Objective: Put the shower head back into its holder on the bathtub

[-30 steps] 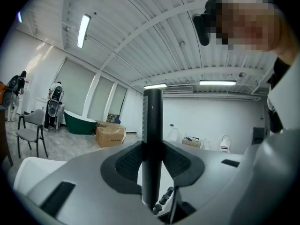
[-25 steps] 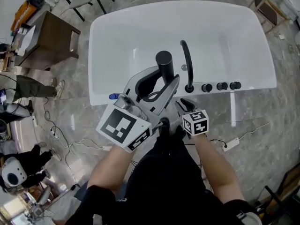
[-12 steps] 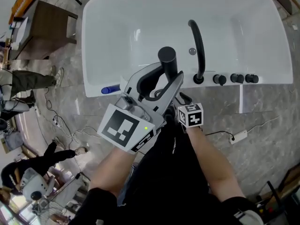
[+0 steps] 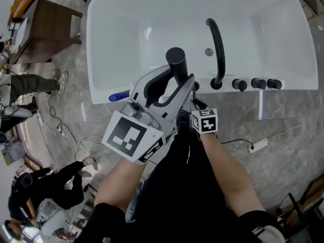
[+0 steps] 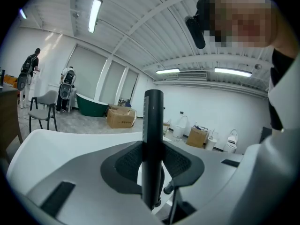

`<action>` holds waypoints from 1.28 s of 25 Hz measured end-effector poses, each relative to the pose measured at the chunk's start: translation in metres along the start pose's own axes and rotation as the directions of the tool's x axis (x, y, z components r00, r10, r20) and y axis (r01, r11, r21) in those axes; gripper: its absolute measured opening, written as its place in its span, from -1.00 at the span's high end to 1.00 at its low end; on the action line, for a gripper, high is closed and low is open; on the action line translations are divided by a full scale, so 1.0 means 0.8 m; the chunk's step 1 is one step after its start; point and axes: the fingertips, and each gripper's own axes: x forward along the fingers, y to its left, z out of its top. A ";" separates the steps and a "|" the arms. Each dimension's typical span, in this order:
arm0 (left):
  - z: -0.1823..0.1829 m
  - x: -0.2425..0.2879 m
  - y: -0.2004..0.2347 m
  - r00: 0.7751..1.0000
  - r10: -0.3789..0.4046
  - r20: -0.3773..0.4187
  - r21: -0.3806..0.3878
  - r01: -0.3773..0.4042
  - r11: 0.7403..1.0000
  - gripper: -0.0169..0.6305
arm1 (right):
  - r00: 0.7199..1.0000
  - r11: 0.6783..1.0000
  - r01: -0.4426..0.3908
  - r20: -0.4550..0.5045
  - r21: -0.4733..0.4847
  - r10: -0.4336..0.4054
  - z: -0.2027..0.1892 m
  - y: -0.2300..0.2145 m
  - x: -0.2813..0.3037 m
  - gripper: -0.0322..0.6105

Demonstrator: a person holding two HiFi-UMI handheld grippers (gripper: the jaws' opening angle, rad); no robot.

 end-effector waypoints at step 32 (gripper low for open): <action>0.080 -0.011 -0.010 0.995 -0.054 0.083 0.058 0.049 0.997 0.52 | 0.996 0.997 0.080 -0.049 0.001 -0.080 0.035 -0.021 -0.028 0.68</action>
